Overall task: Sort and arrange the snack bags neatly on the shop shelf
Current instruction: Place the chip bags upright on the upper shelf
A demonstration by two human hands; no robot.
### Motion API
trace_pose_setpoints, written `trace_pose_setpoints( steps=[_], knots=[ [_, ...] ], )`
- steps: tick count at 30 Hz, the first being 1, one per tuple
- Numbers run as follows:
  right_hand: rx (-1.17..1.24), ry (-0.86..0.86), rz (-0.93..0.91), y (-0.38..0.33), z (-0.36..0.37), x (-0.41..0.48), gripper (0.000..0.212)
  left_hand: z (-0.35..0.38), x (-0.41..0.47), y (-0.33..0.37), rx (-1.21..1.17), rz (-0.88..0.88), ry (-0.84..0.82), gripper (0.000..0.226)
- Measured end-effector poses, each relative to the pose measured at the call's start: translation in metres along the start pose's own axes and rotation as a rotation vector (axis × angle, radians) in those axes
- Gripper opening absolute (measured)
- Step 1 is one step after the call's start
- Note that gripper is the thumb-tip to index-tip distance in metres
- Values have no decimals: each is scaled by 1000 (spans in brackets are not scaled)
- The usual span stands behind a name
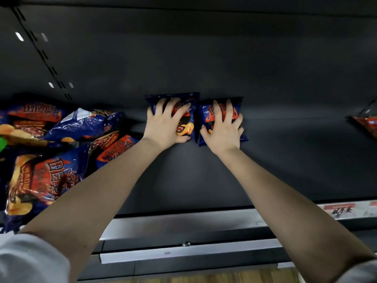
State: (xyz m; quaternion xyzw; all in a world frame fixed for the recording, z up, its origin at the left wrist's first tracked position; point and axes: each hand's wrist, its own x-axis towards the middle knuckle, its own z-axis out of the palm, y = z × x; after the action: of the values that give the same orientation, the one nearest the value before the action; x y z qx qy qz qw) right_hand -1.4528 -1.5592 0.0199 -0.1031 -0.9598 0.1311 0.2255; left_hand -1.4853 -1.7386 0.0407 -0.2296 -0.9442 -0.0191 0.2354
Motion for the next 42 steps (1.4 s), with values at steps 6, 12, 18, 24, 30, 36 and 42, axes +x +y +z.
trace_pose_setpoints(
  steps=[6, 12, 18, 24, 30, 36, 42],
  knots=[
    [-20, -17, -1, 0, -4, -2, 75, -1, -1, 2, -6, 8, -9, 97],
    [44, -34, 3, 8, -22, -11, 72, -8, -2, 2, -23, 21, -34, 101],
    [34, -60, 49, 30, -38, -22, 67, -23, 5, 21, -33, -38, 24, 96],
    [-41, -80, 95, 49, -51, -30, 67, -29, 11, 49, -45, 165, 130, 90],
    [-47, -103, 75, 53, -55, -35, 79, -19, 12, 72, 0, 272, -9, 100],
    [-20, -191, -61, 52, -48, -32, 91, -10, 15, 67, 49, 254, -24, 102],
    [130, -236, -99, 49, -42, -17, 92, -12, 25, 64, 74, 274, -36, 106]
  ],
)
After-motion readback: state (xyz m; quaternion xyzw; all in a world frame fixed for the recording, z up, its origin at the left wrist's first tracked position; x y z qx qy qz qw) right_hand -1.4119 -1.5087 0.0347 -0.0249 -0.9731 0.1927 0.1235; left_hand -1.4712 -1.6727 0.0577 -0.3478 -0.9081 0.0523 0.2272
